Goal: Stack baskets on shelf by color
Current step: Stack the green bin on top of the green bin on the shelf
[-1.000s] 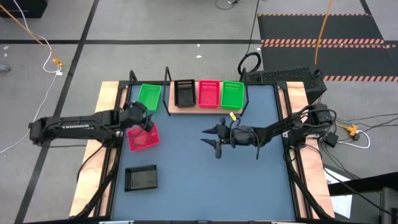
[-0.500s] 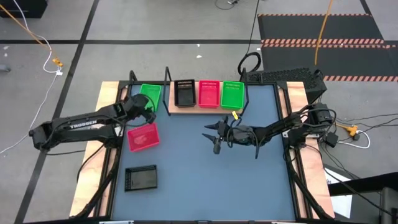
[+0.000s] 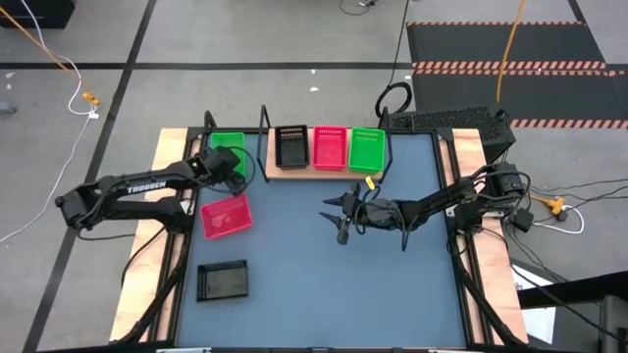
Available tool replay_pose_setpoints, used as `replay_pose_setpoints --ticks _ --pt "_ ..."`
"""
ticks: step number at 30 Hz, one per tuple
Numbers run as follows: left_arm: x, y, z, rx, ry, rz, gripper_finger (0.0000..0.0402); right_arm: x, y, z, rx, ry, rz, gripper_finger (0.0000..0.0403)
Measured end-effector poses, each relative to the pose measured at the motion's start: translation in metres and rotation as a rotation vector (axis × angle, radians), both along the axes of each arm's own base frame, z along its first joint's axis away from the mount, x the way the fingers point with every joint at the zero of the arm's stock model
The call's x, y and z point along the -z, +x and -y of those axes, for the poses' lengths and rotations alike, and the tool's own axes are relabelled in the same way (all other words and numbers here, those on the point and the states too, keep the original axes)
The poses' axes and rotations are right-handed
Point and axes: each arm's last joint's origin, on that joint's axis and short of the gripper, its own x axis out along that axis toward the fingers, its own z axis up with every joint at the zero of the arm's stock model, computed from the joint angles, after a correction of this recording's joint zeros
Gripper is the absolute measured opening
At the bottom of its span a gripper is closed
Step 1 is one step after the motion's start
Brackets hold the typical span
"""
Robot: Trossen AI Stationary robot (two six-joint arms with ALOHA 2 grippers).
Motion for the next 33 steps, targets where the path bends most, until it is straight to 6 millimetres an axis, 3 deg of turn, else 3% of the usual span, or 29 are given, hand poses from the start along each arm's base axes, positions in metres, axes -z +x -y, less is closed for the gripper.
replay_pose_setpoints --ticks 7,13,19,25,30,33 --pt "-0.002 0.000 -0.004 -0.053 0.020 0.040 0.0202 0.000 0.000 0.000 -0.001 0.005 0.001 0.0169" --pt "-0.011 -0.003 -0.009 -0.190 0.137 0.085 0.0202 0.000 0.000 0.000 -0.001 0.005 0.001 0.0169" --pt "-0.029 -0.004 -0.022 -0.205 0.288 0.188 0.0201 0.000 0.000 0.000 -0.001 0.005 0.003 0.0169" --pt "-0.042 -0.013 -0.056 -0.203 0.296 0.256 0.0155 0.000 0.000 0.000 -0.004 0.008 0.006 0.0169" --pt "-0.046 -0.021 -0.091 -0.300 0.102 0.281 0.0104 -0.001 0.000 -0.001 -0.029 0.014 0.012 0.0169" --pt "-0.046 -0.021 -0.112 -0.358 0.026 0.232 0.0095 -0.001 0.000 -0.001 -0.030 0.012 0.012 0.0169"
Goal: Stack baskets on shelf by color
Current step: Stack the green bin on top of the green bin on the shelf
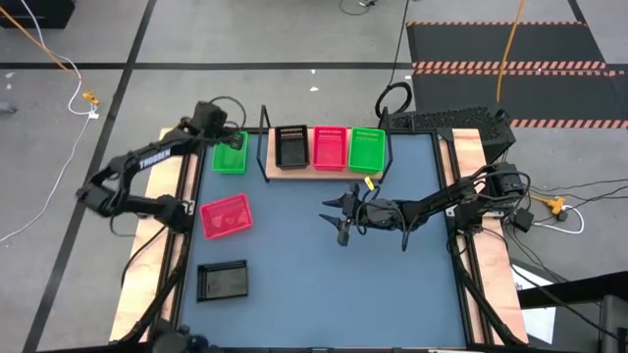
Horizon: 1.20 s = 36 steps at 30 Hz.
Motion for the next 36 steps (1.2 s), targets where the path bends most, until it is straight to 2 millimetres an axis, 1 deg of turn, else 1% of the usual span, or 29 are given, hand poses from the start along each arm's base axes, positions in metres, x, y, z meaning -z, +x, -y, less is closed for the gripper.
replay_pose_setpoints --ticks 3,5,7,11,13,15,17,20,24,30,33,36 --pt "0.000 0.003 -0.019 0.003 -0.070 -0.062 0.0105 0.000 0.000 0.000 -0.001 -0.005 -0.002 0.0169" --pt "-0.001 0.005 -0.029 0.011 -0.110 -0.094 0.0125 0.000 0.000 0.000 -0.002 -0.010 -0.007 0.0169" --pt "-0.002 0.008 -0.035 0.029 -0.144 -0.124 0.0155 0.001 0.000 0.000 -0.005 -0.022 -0.014 0.0169" --pt "-0.007 0.013 -0.043 0.097 -0.167 -0.177 0.0221 0.002 0.000 0.000 -0.005 -0.024 -0.022 0.0169" --pt "-0.008 0.014 -0.045 0.134 -0.175 -0.198 0.0248 0.001 0.000 0.000 -0.005 -0.024 -0.022 0.0169" --pt "-0.008 0.015 -0.048 0.176 -0.169 -0.229 0.0265 0.002 0.000 0.000 -0.005 -0.024 -0.022 0.0169" --pt "-0.004 0.016 -0.050 0.232 -0.161 -0.269 0.0270 0.002 0.000 0.000 -0.005 -0.024 -0.022 0.0169" --pt "0.004 0.016 -0.052 0.314 -0.186 -0.315 0.0265 0.002 0.000 0.000 -0.005 -0.021 -0.021 0.0169" --pt "0.018 0.019 -0.053 0.386 -0.245 -0.315 0.0239 0.002 0.000 0.000 -0.005 -0.017 -0.020 0.0169" --pt "0.033 0.019 -0.058 0.352 -0.294 -0.337 0.0198 0.002 0.000 0.000 -0.006 -0.017 -0.020 0.0169" --pt "0.033 0.019 -0.059 0.343 -0.291 -0.335 0.0174 0.002 0.000 0.000 -0.006 -0.017 -0.021 0.0169" --pt "0.031 0.017 -0.058 0.299 -0.302 -0.310 0.0139 0.002 0.000 0.000 -0.006 -0.017 -0.022 0.0169"
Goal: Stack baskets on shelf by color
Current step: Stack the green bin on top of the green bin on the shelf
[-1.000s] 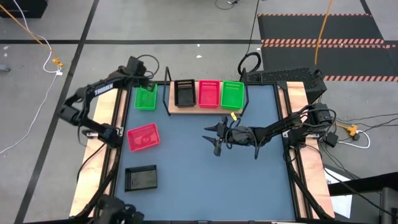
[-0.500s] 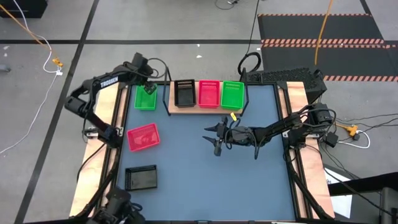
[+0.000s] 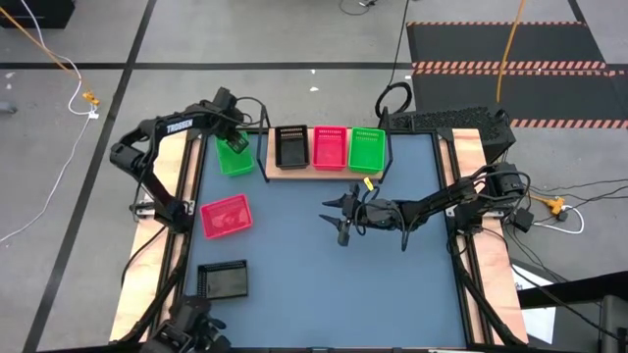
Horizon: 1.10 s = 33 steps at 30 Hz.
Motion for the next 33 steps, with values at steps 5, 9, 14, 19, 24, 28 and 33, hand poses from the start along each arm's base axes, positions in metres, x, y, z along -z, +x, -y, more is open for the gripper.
replay_pose_setpoints --ticks 5,9,14,19,24,28,33 --pt "-0.012 -0.003 0.003 -0.049 0.028 0.023 0.0053 0.000 0.000 0.000 0.000 0.000 0.001 0.0169" --pt "-0.027 -0.006 0.011 -0.010 0.071 -0.020 0.0011 0.000 0.000 0.000 0.000 0.000 0.001 0.0169" --pt "-0.043 -0.008 0.025 0.058 0.103 -0.130 0.0010 0.000 0.000 0.000 -0.001 -0.003 0.001 0.0169" --pt "-0.060 -0.001 0.037 -0.020 0.253 -0.269 0.0008 0.000 0.000 0.000 -0.003 -0.013 0.000 0.0169" --pt "-0.080 0.008 0.055 -0.080 0.424 -0.406 0.0006 0.000 0.000 0.000 -0.003 -0.014 -0.008 0.0169" --pt "-0.100 0.020 0.076 -0.070 0.550 -0.393 0.0005 0.001 0.000 0.000 -0.004 -0.016 -0.011 0.0169" --pt "-0.132 0.028 0.110 -0.029 0.721 -0.290 0.0011 -0.001 0.000 0.000 -0.016 -0.045 -0.004 0.0169"
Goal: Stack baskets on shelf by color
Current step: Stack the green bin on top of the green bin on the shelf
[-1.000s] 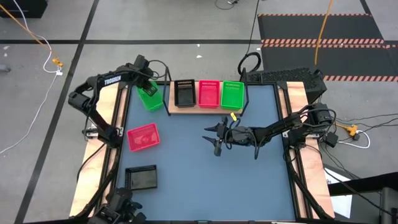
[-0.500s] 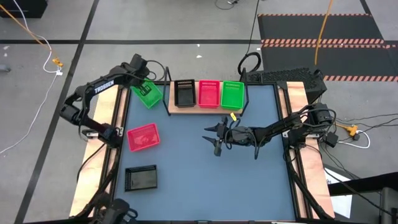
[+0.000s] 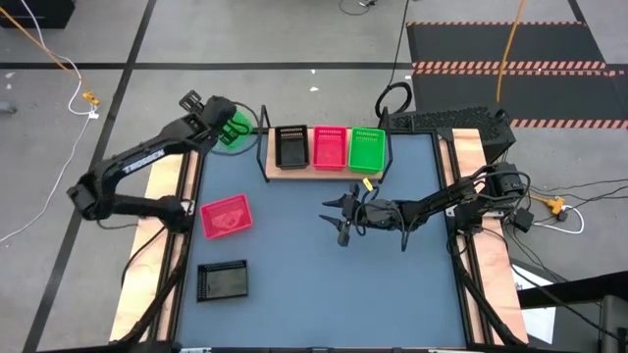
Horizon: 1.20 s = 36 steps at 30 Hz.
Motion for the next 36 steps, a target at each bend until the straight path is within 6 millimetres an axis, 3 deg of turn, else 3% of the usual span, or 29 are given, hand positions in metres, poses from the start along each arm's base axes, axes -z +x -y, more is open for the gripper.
replay_pose_setpoints --ticks 8,15,17,22,30,36 --pt "-0.040 -0.011 0.060 0.137 0.169 0.114 0.0006 -0.028 0.006 -0.008 -0.272 -0.151 0.236 0.0169" --pt "-0.056 -0.005 0.102 0.025 0.414 0.012 0.0006 -0.040 0.041 -0.002 -0.127 -0.194 -0.114 0.0169" --pt "-0.061 0.002 0.114 0.088 0.431 0.031 0.0008 -0.044 0.045 0.000 -0.085 -0.217 -0.181 0.0169" --pt "-0.072 0.016 0.146 0.280 0.451 0.079 0.0007 -0.064 0.049 -0.002 -0.089 -0.329 -0.140 0.0169" --pt "-0.076 0.020 0.196 0.541 0.440 0.204 0.0012 -0.076 0.047 -0.019 -0.105 -0.618 -0.124 0.0169" --pt "-0.062 0.036 0.224 0.603 0.383 0.378 0.0012 -0.075 0.043 -0.048 -0.232 -0.866 -0.148 0.0169"
